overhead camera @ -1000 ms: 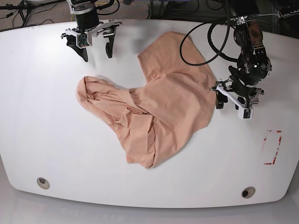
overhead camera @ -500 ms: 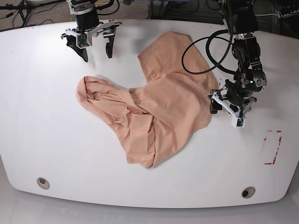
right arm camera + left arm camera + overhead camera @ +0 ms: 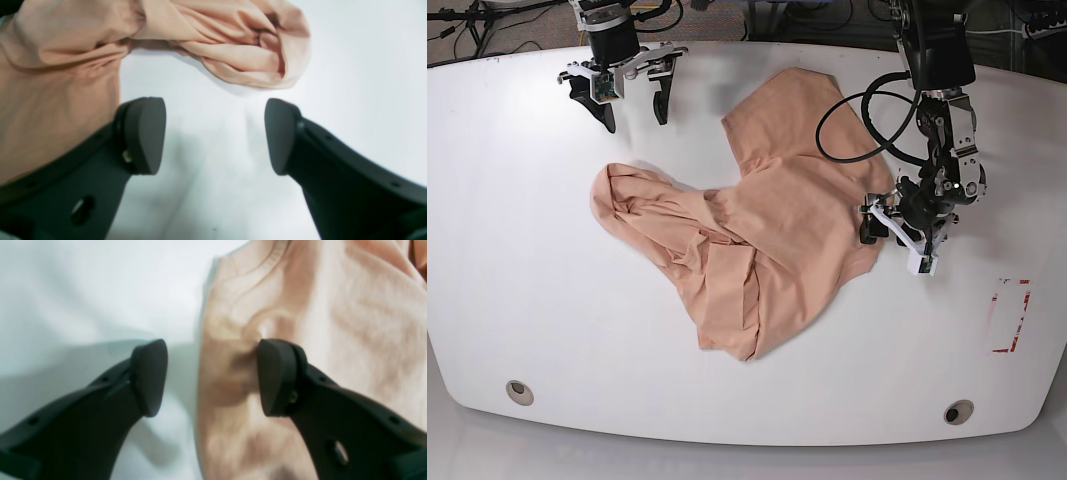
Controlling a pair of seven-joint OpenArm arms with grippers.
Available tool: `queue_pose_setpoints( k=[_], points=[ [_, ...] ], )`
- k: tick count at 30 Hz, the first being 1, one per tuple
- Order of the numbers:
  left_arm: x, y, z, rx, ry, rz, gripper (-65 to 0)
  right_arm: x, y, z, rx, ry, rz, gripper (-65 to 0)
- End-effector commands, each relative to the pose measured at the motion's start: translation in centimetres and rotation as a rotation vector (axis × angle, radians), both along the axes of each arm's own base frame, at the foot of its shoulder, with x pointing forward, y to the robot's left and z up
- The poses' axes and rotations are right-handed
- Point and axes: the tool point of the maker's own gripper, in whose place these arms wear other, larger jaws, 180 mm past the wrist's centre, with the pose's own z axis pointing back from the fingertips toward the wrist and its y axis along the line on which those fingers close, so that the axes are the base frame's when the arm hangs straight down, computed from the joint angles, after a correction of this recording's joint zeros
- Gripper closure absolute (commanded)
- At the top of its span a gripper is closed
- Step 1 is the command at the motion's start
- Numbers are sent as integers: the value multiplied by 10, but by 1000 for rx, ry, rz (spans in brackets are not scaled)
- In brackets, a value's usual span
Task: Fold the T-shirt properly
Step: 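Grasp the T-shirt edge with the left gripper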
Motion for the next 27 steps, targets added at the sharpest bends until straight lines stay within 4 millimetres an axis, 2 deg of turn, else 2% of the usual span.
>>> queue_pose_setpoints(
  k=[1,9,15,17,19,20,23,27],
  points=[
    [-1,-7,-2,6,19,-29,-396,3,-1,11,0,-41,0,-445],
    [-7,-42,-4,8,18,-174,-396,3,-1,11,0,-41,0,-445],
    [-7,-52,-4,-10,17,-180,-385,3,-1,11,-1,-41,-1,-445],
    [-5,-52,-4,-10,15,-180,-340,3,-1,11,-1,-41,-1,-445],
    [-6,-52,-4,-9,17,-182,-260,3,-2,11,-2,-41,-2,-445],
    [-6,-52,-5,-6,18,-182,-169,3,-2,11,-2,-41,-2,-445],
    [-7,-54,-8,-9,29,-186,-6,3,-2,11,-2,-43,-2,-445],
    [-10,-57,-14,-21,48,-186,-13,5,-2,12,-2,-47,-2,-445]
  ],
)
